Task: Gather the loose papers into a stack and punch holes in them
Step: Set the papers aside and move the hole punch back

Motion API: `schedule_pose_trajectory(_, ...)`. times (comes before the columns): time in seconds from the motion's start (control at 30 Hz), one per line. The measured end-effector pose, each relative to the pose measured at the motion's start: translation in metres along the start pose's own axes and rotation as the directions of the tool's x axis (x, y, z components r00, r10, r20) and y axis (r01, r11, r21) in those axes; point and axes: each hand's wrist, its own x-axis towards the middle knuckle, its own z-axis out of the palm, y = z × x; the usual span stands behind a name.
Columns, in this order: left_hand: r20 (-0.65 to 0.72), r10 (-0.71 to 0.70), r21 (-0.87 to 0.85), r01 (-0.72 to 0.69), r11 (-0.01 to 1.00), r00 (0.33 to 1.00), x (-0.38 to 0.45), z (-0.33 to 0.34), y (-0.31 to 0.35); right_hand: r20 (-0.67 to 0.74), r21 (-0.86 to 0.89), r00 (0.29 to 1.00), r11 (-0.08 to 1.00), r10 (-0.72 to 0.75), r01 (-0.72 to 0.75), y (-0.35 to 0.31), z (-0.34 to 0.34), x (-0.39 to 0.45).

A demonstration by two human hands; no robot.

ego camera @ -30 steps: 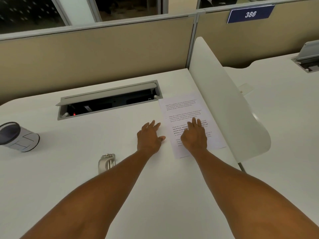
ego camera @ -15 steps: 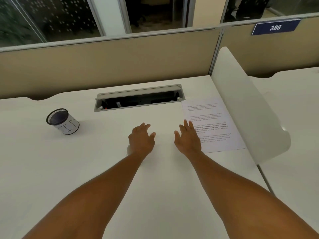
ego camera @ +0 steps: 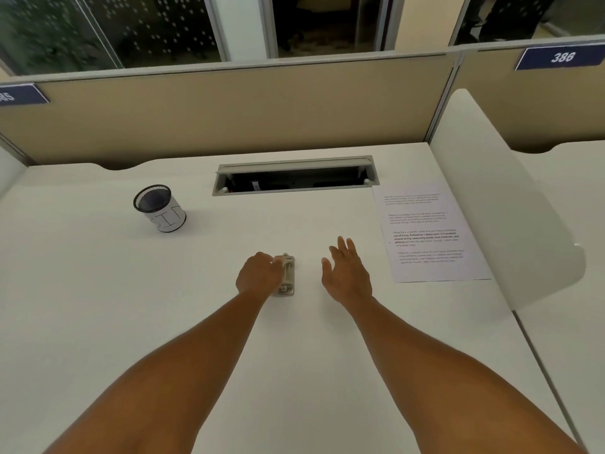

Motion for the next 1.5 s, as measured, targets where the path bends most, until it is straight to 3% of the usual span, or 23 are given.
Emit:
schedule_pose_trajectory(0.27,0.128,-0.095,-0.102,0.109,0.989,0.987,0.001,0.009,-0.015,0.016,0.026,1.0,1.0,0.0,0.0,-0.01,0.019,-0.015)
schedule_pose_trajectory(0.73,0.159,-0.102,-0.234,0.138,0.962,0.982,0.01,0.022,-0.031,0.048,0.045,0.999,0.999,-0.016,0.014,-0.018,0.045,-0.027)
schedule_pose_trajectory(1.5,-0.053,-0.255,-0.146,0.246,0.958,0.965,0.078,-0.076,-0.135,0.081,0.028,0.996,0.999,-0.041,0.039,-0.056,0.07,-0.014)
